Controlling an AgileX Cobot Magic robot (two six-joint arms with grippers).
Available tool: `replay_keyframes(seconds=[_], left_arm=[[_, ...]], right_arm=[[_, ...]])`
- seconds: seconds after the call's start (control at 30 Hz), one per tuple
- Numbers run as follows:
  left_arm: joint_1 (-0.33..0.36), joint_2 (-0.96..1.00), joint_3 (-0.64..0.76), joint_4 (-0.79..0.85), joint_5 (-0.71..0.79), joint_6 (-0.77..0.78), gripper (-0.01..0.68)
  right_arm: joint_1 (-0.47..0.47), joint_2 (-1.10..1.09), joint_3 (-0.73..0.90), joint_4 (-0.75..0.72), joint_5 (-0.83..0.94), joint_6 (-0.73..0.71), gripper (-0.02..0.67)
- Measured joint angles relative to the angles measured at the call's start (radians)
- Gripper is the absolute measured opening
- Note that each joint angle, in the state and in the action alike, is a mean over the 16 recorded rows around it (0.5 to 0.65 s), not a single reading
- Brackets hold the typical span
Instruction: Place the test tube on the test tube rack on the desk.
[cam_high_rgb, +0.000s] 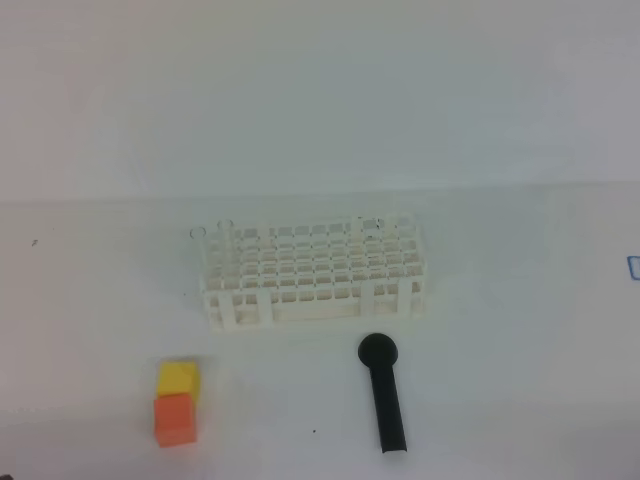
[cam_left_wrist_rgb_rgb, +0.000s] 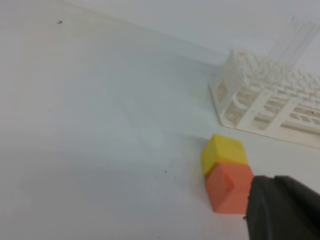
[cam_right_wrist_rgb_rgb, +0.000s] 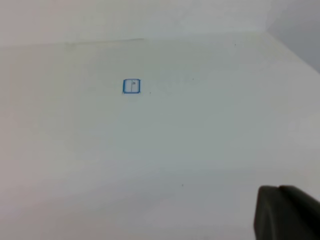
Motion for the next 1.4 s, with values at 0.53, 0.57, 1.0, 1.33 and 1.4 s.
replay_keyframes(seconds=[0.53,0.57,1.0,1.33,1.4], left_arm=[[0.022,0.0,0.0,-0.027,0.001,-0.001,-0.001],[0.028,0.0,0.0,-0.027,0.002,-0.001,-0.001],[0.059,0.0,0.0,0.062,0.0,-0.001,-0.001],[0.081,0.0,0.0,0.286,-0.006,-0.021,-0.001],[0.086,0.0,0.0,0.321,-0.008,-0.029,-0.001]], right_arm=[[0.0,0.0,0.0,0.001,0.0,0.0,-0.001],[0.0,0.0,0.0,0.002,0.0,0.0,-0.001],[0.0,0.0,0.0,0.002,0.0,0.0,-0.001],[0.0,0.0,0.0,0.002,0.0,0.007,-0.001],[0.0,0.0,0.0,0.002,0.0,0.009,-0.001]])
